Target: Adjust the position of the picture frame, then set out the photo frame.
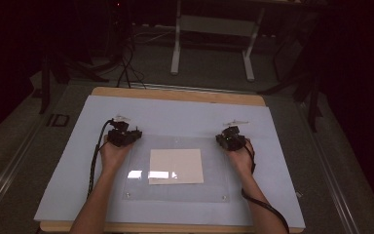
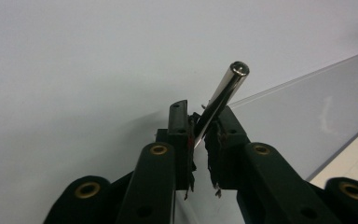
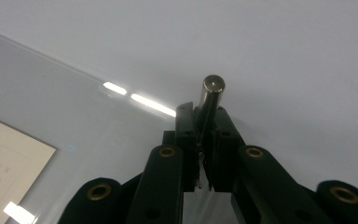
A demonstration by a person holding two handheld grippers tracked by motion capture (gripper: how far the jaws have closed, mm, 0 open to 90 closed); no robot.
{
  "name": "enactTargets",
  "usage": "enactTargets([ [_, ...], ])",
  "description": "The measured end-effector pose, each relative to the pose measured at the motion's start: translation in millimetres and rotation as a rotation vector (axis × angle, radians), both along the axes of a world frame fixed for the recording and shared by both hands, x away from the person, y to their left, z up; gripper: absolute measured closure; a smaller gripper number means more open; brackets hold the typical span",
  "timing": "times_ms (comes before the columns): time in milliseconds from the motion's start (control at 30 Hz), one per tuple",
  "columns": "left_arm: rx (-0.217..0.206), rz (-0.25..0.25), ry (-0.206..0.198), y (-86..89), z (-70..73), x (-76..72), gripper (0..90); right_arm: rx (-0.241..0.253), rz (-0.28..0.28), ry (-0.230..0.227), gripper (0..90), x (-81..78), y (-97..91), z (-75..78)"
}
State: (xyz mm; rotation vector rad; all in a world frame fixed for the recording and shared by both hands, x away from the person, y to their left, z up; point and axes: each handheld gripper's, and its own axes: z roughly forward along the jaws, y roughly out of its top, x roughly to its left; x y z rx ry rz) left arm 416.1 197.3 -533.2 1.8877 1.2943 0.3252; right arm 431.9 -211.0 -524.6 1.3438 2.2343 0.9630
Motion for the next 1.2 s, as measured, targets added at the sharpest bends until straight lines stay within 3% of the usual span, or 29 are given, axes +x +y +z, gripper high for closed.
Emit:
enactTargets([
  [100,-0.043,-0.003,-0.005,5.8,0.6,-2.8,75.5,0.001,0.004,-0.001,84.6,0.1,-0.3,-0.2],
  [300,-0.07,-0.004,-0.052,14.4,5.1,-12.4,69.2,0.005,0.001,-0.003,84.5,-0.4,-0.5,-0.6],
  [400,-0.063,0.015,-0.077,16.7,8.4,-16.2,61.9,0.006,-0.007,-0.003,84.4,-0.9,0.0,-0.7],
  [600,-0.059,0.008,-0.132,20.7,10.6,-22.2,54.8,0.007,-0.005,-0.001,84.2,-0.3,0.0,-0.5],
  [700,-0.062,-0.01,-0.168,20.0,10.8,-25.9,59.4,0.015,-0.008,-0.003,83.9,-0.9,-0.7,-1.1],
  [767,-0.039,0.001,-0.211,18.7,11.3,-29.4,64.5,0.022,-0.009,-0.003,83.7,-1.0,-1.4,-1.4],
  [867,-0.03,0.01,-0.236,17.0,13.0,-31.4,67.1,0.031,-0.014,-0.005,83.5,-1.4,-1.7,-1.9],
  [1200,-0.053,0.013,-0.225,9.2,10.7,-27.4,73.9,0.063,-0.025,-0.01,83.0,-2.8,-3.9,-3.9],
])
